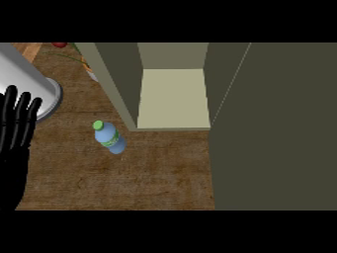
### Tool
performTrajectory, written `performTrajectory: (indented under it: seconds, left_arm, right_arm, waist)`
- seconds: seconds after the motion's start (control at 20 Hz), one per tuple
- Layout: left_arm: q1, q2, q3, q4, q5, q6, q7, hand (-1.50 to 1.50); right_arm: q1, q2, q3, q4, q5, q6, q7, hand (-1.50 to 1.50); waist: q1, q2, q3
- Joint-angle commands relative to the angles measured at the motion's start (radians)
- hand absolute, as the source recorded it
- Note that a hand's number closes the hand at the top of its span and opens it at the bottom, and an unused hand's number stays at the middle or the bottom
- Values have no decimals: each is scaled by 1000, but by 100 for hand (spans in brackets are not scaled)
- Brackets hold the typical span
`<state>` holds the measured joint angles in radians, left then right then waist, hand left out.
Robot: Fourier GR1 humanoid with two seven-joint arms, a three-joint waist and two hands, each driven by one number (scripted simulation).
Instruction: Pick up the bottled water, place it into the cabinet and close the cabinet
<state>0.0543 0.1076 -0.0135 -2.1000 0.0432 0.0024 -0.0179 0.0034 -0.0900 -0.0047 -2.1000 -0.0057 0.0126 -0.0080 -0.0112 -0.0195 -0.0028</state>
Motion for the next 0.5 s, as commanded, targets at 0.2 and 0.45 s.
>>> performTrajectory:
  seconds: [0.2, 0.45]
  left_arm:
    - [-177, 61, 45, 150, 132, -145, -45, -150]
    - [-113, 72, 39, 145, 275, -166, 199, -150]
  right_arm:
    - [84, 46, 63, -123, -23, 18, -13, -150]
    - [176, -15, 55, -173, -208, 89, 253, -150]
  waist:
    - [-1, 20, 2]
    - [2, 17, 3]
